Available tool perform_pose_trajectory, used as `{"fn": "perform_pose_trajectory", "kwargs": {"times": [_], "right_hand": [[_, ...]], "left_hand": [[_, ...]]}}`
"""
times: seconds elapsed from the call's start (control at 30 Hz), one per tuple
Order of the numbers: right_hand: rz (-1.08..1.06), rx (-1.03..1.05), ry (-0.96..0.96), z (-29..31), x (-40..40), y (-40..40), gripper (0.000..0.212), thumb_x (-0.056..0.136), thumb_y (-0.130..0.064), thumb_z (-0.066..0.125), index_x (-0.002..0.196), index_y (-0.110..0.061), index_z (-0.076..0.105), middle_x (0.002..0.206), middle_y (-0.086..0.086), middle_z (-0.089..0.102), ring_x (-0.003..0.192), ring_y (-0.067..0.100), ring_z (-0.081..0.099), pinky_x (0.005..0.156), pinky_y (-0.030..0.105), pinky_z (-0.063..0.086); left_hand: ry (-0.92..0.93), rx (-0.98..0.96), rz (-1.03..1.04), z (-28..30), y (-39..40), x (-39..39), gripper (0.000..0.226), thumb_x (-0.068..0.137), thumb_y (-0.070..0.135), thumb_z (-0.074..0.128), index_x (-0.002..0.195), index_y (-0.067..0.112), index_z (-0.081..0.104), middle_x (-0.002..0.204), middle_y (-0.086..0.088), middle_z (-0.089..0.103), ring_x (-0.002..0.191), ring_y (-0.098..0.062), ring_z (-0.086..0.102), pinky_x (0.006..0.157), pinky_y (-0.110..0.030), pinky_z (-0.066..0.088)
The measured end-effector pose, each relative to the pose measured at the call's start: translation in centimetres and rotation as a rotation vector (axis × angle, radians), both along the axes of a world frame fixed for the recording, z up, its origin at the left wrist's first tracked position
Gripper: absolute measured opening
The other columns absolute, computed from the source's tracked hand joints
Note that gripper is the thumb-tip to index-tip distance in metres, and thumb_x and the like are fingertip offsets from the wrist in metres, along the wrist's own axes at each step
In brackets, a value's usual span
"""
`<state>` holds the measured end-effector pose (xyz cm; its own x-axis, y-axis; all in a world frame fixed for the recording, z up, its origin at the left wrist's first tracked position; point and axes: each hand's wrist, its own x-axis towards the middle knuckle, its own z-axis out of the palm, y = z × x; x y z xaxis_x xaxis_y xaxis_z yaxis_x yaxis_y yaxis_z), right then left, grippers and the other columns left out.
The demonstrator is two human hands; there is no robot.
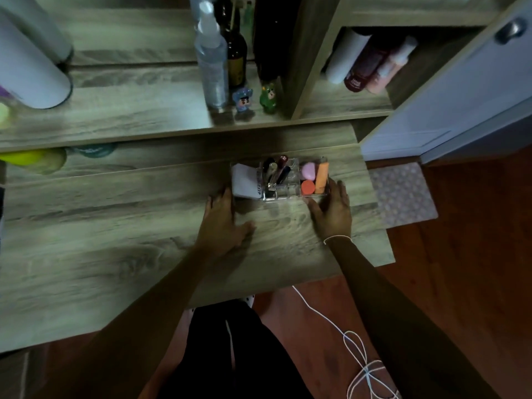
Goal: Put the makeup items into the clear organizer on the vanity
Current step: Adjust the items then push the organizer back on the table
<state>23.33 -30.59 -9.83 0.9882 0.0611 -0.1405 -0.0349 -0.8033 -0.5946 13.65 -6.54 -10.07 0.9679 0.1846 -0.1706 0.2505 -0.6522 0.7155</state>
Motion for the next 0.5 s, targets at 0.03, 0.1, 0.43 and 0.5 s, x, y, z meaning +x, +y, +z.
{"fn": "perform_pose_trajectory", "kwargs": {"times": [0.03,0.1,0.43,0.5], "right_hand": [[-0.006,0.0,-0.001,0.0,0.2,-0.3,0.07,0.086,-0.048,0.062,0.143,-0.02,0.033,0.154,0.018,0.031,0.146,0.033,0.021,0.114,0.052,0.03],[-0.005,0.002,-0.011,0.2,0.6,-0.8,0.069,0.087,-0.048,0.06,0.143,-0.019,0.033,0.154,0.017,0.032,0.146,0.032,0.02,0.114,0.053,0.03],[0.002,0.032,-0.018,0.7,2.4,-2.9,0.066,0.088,-0.045,0.06,0.142,-0.017,0.033,0.15,0.017,0.037,0.143,0.033,0.027,0.111,0.057,0.034],[0.0,0.034,-0.018,0.7,2.6,-3.2,0.066,0.088,-0.044,0.06,0.142,-0.017,0.033,0.15,0.017,0.039,0.142,0.034,0.029,0.111,0.057,0.034]], "left_hand": [[-0.001,0.013,-0.004,-0.1,-0.4,0.2,0.085,0.076,0.046,0.07,0.142,0.012,0.028,0.146,-0.01,0.043,0.135,-0.029,0.035,0.118,-0.054,0.014],[0.0,0.034,-0.012,-0.2,-1.1,0.5,0.085,0.076,0.047,0.07,0.142,0.012,0.028,0.146,-0.01,0.043,0.137,-0.03,0.033,0.119,-0.052,0.011],[0.034,-0.013,-0.006,-0.1,-3.8,2.1,0.099,0.073,0.055,0.07,0.146,0.02,0.014,0.148,-0.007,0.042,0.137,-0.027,0.034,0.116,-0.057,0.018],[0.024,-0.01,-0.012,0.1,-4.1,2.3,0.097,0.074,0.053,0.07,0.146,0.02,0.015,0.147,-0.006,0.042,0.137,-0.025,0.034,0.117,-0.056,0.015]]}}
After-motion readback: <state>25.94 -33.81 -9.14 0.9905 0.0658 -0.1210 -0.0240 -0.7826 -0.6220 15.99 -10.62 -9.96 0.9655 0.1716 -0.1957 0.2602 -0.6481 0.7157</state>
